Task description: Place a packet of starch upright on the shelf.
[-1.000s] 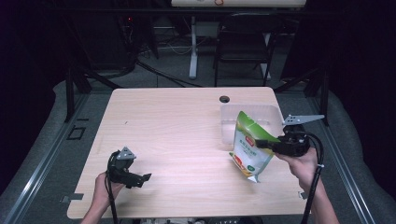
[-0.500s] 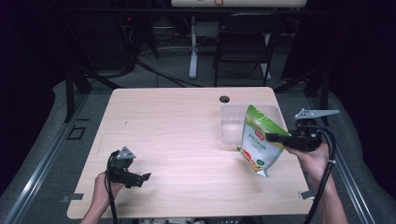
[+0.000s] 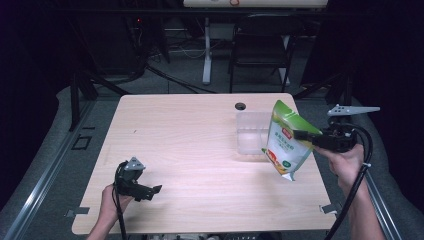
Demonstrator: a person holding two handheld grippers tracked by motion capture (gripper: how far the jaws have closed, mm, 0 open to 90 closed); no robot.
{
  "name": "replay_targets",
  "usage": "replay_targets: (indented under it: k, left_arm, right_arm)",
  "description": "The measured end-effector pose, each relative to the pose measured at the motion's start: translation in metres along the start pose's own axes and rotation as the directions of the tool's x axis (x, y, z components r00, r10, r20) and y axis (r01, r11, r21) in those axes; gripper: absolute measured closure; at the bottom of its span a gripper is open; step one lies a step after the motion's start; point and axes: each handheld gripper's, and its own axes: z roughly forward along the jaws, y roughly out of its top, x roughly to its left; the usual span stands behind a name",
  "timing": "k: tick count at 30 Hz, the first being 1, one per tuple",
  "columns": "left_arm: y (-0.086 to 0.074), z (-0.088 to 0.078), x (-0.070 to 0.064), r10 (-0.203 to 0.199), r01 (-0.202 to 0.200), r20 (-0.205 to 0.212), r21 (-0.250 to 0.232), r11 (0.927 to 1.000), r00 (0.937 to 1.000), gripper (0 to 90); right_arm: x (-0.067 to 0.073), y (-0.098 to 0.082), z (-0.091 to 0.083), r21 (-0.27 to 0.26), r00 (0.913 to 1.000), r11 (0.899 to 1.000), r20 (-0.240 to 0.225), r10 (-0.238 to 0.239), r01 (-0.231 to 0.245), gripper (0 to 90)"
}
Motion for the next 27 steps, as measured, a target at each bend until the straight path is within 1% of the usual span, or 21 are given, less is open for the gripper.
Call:
replay_targets:
  k: [1, 2, 6, 8, 9, 10, 11, 12, 13, 17, 19, 20, 24, 27]
  left_arm:
    - [0.0, 0.0, 0.0, 0.003, -0.003, -0.002, 0.001, 1.0, 1.0, 1.5]
    - [0.0, 0.0, -0.001, 0.003, -0.003, 0.0, 0.002, 1.0, 1.0, 1.5]
    - [-0.001, -0.001, -0.001, 0.002, -0.002, 0.001, -0.002, 1.0, 1.0, 1.5]
    - [0.0, -0.001, -0.001, 0.006, -0.006, 0.0, -0.001, 1.0, 1.0, 1.6]
    - [0.0, -0.001, -0.001, 0.008, -0.008, 0.001, 0.001, 1.0, 1.0, 1.6]
    - [0.0, -0.001, -0.001, 0.008, -0.008, 0.003, 0.001, 1.0, 1.0, 1.6]
    - [0.0, -0.001, -0.001, 0.008, -0.008, 0.003, 0.003, 1.0, 1.0, 1.7]
    - [0.0, -0.001, -0.001, 0.01, -0.01, -0.001, 0.006, 0.9999, 0.9999, 1.7]
    - [0.0, -0.001, -0.001, 0.01, -0.01, 0.0, 0.006, 0.9999, 0.9999, 1.7]
    - [0.0, -0.001, -0.001, 0.01, -0.01, 0.002, 0.006, 0.9999, 0.9999, 1.8]
    - [0.0, 0.0, -0.001, 0.009, -0.009, 0.004, 0.006, 0.9999, 1.0, 1.8]
    - [0.0, 0.0, -0.001, 0.008, -0.008, 0.007, 0.006, 1.0, 0.9999, 1.8]
    - [0.0, 0.0, -0.001, 0.005, -0.005, 0.009, 0.005, 1.0, 0.9999, 1.9]
    - [0.0, 0.0, -0.001, 0.005, -0.005, 0.008, 0.005, 1.0, 1.0, 1.8]
  right_arm:
    - [-0.001, 0.003, -0.002, -0.016, 1.0, 1.0, 0.006, 0.004, -0.004, 90.0]
    - [-0.001, 0.003, -0.002, -0.016, 1.0, 1.0, 0.006, 0.004, -0.004, 90.0]
    - [-0.005, 0.008, -0.008, -0.051, 0.9995, 0.998, 0.018, 0.027, -0.026, 90.0]
    - [-0.007, 0.012, -0.011, -0.068, 0.999, 0.997, 0.033, 0.032, -0.03, 90.0]
    - [-0.008, 0.013, -0.012, -0.071, 0.9988, 0.997, 0.032, 0.037, -0.035, 90.0]
    - [-0.009, 0.015, -0.013, -0.076, 0.9984, 0.996, 0.042, 0.038, -0.035, 90.0]
    - [-0.014, 0.019, -0.014, -0.08, 0.997, 0.996, 0.063, 0.046, -0.04, 90.0]
    - [-0.014, 0.019, -0.014, -0.08, 0.997, 0.996, 0.063, 0.046, -0.04, 90.0]
    - [-0.016, 0.02, -0.014, -0.086, 0.9961, 0.995, 0.069, 0.054, -0.048, 90.0]
    - [-0.027, 0.025, -0.013, -0.077, 0.991, 0.994, 0.107, 0.08, -0.072, 90.0]
    - [-0.033, 0.026, -0.012, -0.087, 0.9878, 0.993, 0.123, 0.095, -0.085, 90.0]
    - [-0.033, 0.026, -0.012, -0.087, 0.9878, 0.993, 0.123, 0.095, -0.085, 90.0]
    - [-0.042, 0.028, -0.013, -0.112, 0.9815, 0.987, 0.14, 0.131, -0.116, 90.0]
    - [-0.045, 0.031, -0.012, -0.115, 0.9794, 0.986, 0.149, 0.136, -0.12, 90.0]
